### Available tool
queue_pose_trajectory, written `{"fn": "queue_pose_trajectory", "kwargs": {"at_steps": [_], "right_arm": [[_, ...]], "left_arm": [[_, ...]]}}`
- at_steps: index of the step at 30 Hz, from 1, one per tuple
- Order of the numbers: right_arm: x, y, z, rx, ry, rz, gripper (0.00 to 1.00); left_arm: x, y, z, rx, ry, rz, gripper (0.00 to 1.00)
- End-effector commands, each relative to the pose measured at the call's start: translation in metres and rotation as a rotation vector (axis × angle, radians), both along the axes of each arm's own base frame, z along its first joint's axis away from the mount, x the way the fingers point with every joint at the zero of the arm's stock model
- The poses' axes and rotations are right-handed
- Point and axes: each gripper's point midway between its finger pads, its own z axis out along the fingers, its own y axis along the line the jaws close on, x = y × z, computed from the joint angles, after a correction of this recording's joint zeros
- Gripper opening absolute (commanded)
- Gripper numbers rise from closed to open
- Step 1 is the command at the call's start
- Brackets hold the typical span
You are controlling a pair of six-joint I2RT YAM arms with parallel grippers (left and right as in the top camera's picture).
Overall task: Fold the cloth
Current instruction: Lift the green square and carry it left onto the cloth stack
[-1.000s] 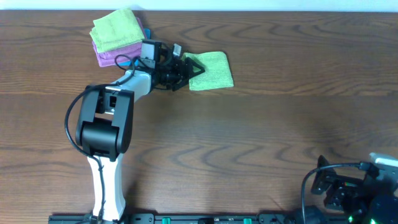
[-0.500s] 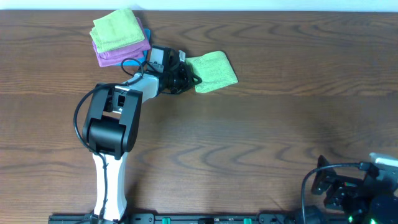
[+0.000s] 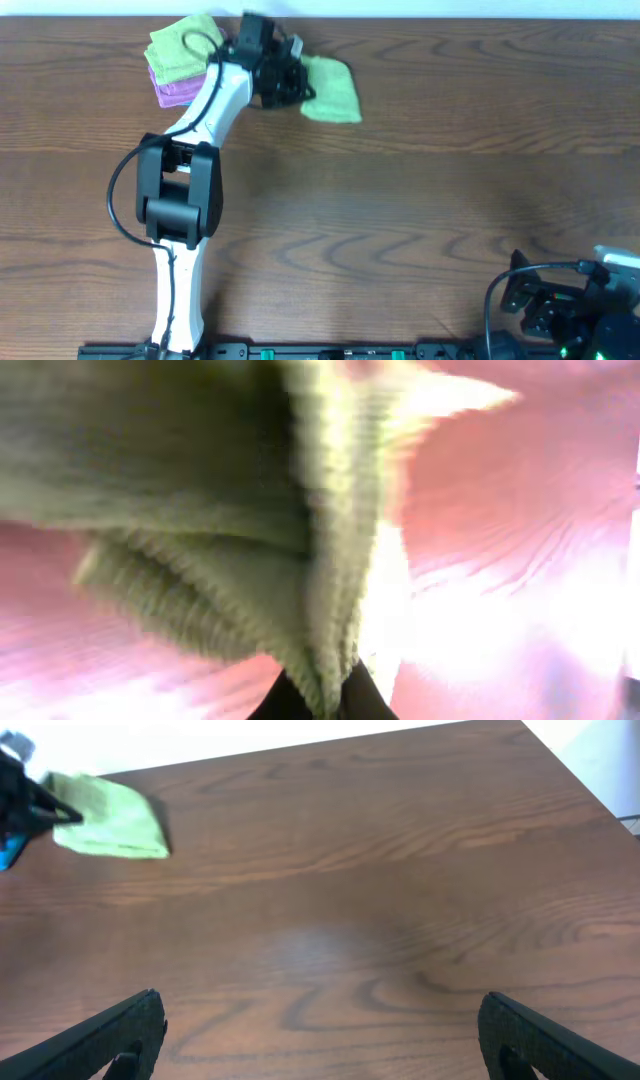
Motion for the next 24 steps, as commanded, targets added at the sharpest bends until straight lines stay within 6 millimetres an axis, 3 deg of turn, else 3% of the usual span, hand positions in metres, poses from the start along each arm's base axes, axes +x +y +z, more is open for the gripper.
{"fn": "queue_pose_trajectory", "kwargs": {"at_steps": [1,7,9,17,24], "right_arm": [[0.000,-0.001,-0.002,0.012,0.003,-0.013,0.99],[0.000,-0.001,-0.002,0.012,0.003,-0.013,0.99],[0.000,-0.001,-0.002,0.012,0.003,-0.013,0.99],[0.000,-0.001,-0.002,0.012,0.003,-0.013,0.99],[0.000,-0.001,-0.002,0.012,0.003,-0.013,0.99]], "left_arm": [[0.021,0.013,0.026,0.149,-0.176,-0.062,0.06],[0.044,0.040,0.079,0.270,-0.343,-0.077,0.05],[0.054,0.058,0.091,0.314,-0.373,-0.028,0.05],[0.074,0.123,0.112,0.400,-0.424,0.083,0.05],[0.079,0.151,0.133,0.389,-0.450,0.128,0.05]]}}
